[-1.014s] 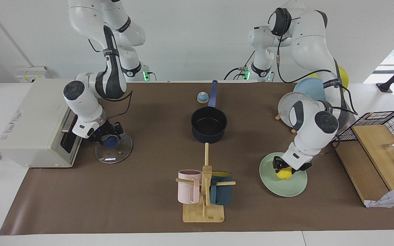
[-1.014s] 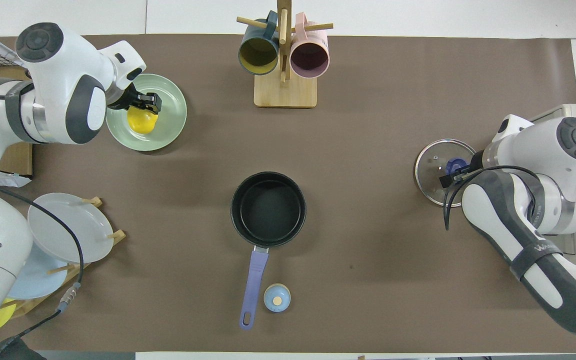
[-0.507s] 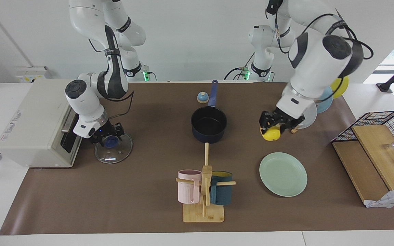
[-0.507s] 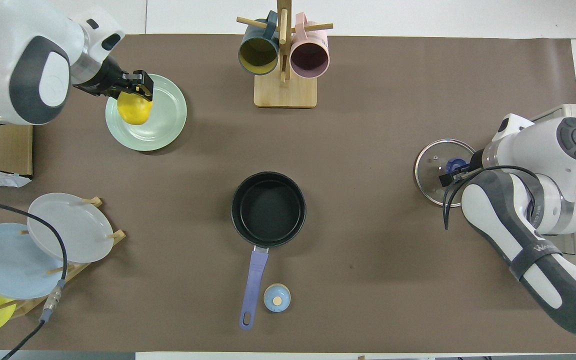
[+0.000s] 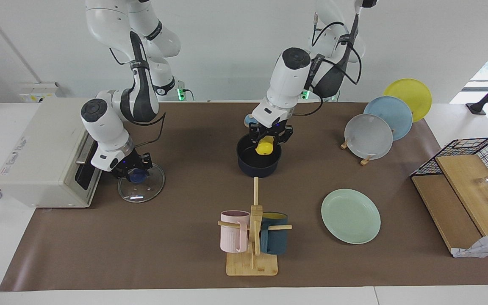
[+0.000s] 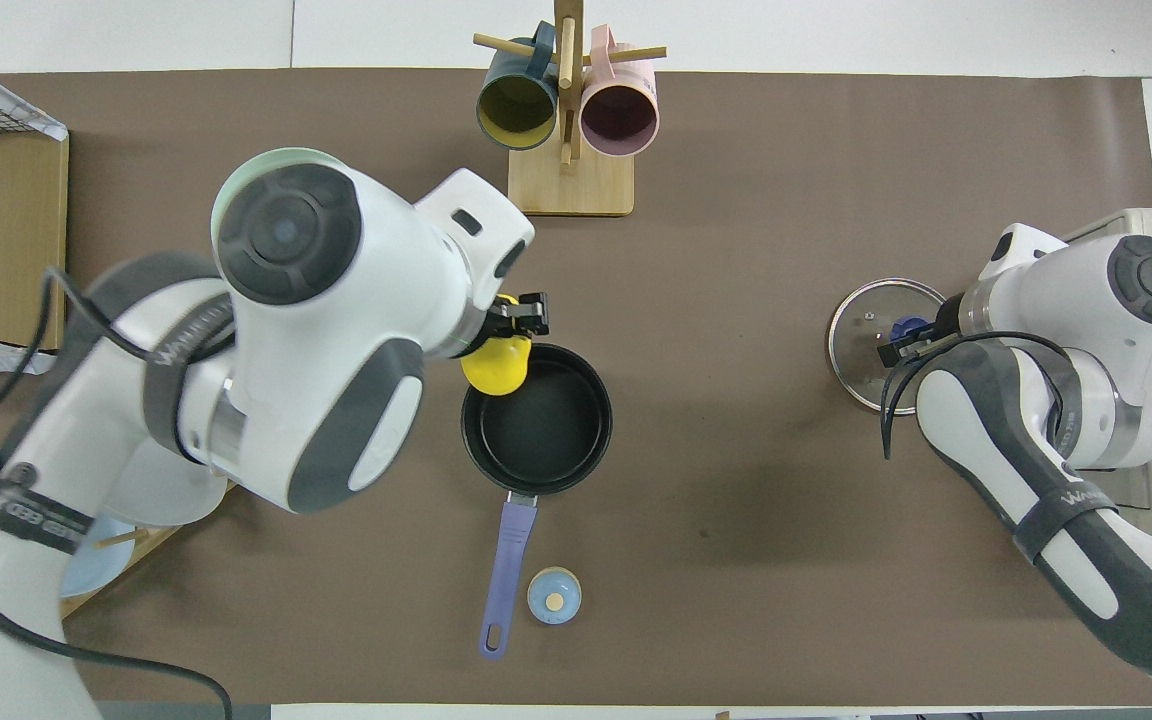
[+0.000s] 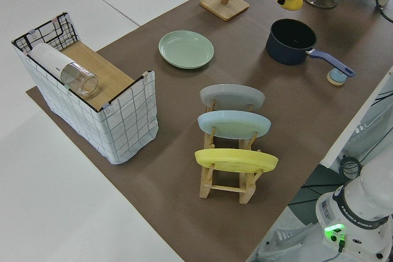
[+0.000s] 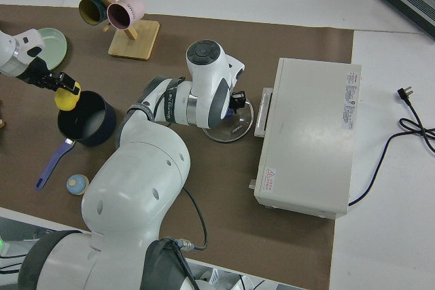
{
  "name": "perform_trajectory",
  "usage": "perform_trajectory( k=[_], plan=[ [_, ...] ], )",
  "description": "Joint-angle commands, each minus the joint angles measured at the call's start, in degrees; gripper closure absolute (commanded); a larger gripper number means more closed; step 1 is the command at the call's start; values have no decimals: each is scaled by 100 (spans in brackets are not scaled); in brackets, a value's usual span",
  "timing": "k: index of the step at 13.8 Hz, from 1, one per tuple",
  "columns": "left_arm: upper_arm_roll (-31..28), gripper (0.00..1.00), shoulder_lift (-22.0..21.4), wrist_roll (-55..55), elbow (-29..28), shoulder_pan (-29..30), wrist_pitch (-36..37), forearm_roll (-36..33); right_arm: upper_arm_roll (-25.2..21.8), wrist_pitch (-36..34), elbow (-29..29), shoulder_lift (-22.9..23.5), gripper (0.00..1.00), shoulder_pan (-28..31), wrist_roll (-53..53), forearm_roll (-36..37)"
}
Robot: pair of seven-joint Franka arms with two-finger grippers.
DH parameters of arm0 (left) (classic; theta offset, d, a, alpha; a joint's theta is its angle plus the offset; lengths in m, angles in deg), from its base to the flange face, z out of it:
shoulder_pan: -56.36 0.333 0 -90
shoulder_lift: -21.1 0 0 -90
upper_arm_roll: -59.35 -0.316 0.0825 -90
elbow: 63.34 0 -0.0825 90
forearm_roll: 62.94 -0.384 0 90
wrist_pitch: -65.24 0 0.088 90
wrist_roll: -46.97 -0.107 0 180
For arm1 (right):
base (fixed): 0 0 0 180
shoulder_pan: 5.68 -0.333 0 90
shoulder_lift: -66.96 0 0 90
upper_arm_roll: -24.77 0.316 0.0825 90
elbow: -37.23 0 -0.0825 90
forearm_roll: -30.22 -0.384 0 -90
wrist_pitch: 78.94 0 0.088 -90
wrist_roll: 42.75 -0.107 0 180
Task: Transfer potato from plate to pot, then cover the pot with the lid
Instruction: 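Carry the potato with the left gripper and drop it into the pot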
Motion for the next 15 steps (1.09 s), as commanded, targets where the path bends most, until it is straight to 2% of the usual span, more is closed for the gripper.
perform_trajectory(
  k=[1, 2, 3, 6, 9, 11, 15],
  plan=[
    [-122, 100, -88, 7, -362, -119, -252, -1, 19, -282, 160, 11, 82, 66, 210, -73],
    [-114, 100, -70, -2, -380, -119, -261, -97, 19, -554, 327, 11, 95, 5, 184, -73],
    [-114, 100, -18, -11, -432, -119, -365, -115, 36, -913, 564, -24, 100, -22, 149, -73],
    [-131, 100, 123, 15, -792, -277, -918, -133, 98, -2134, 1564, -77, 100, -145, -44, -73],
    [-131, 100, 141, 120, -986, -356, -1034, -133, 107, -3681, 2558, -261, 100, -162, -482, -64],
    [-140, 100, 185, 331, -1100, -488, -1226, -159, 116, -4000, 2631, -471, 100, -381, -826, -3],
    [-131, 100, 395, 603, -1145, -567, -1429, -387, 124, -4037, 2596, -534, 100, -566, -1248, 6]
  ],
)
